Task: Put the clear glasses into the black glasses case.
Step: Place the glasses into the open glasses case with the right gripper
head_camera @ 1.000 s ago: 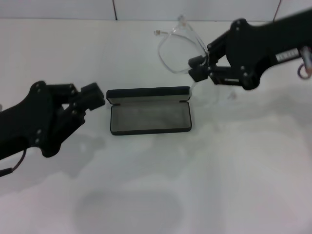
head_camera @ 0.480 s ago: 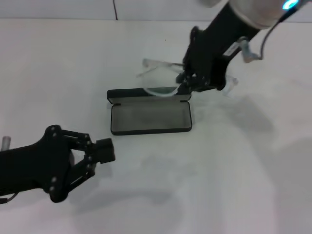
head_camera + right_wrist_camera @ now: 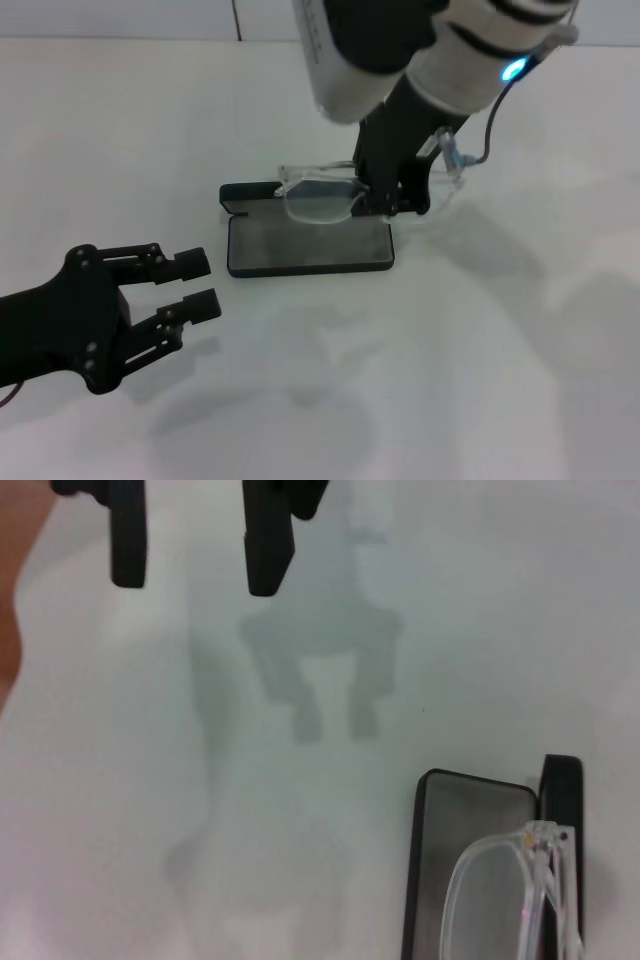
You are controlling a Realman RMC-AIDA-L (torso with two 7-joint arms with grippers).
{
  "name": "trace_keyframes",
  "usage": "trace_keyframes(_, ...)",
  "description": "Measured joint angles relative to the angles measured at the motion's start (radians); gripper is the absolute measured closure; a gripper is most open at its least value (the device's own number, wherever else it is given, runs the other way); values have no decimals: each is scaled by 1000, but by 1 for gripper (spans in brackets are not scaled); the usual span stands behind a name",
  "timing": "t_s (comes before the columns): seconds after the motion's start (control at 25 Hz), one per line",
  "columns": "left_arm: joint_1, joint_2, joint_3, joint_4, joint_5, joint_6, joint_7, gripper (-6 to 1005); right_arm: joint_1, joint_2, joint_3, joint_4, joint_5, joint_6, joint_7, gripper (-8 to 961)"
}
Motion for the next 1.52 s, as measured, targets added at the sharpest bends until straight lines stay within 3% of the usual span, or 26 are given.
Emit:
trace_keyframes(0.12, -5, 0, -9, 2, 7, -2, -3, 654, -26, 0, -65, -3, 1, 66, 36, 843)
trace_keyframes(0.48, -22, -1, -21, 2, 9, -10, -17, 627, -62, 0, -211, -6, -12, 191, 118, 844)
trace_keyframes(1.52, -65, -7, -64, 1, 24, -22, -82, 600, -100, 0, -334, 25, -19, 365, 110, 844)
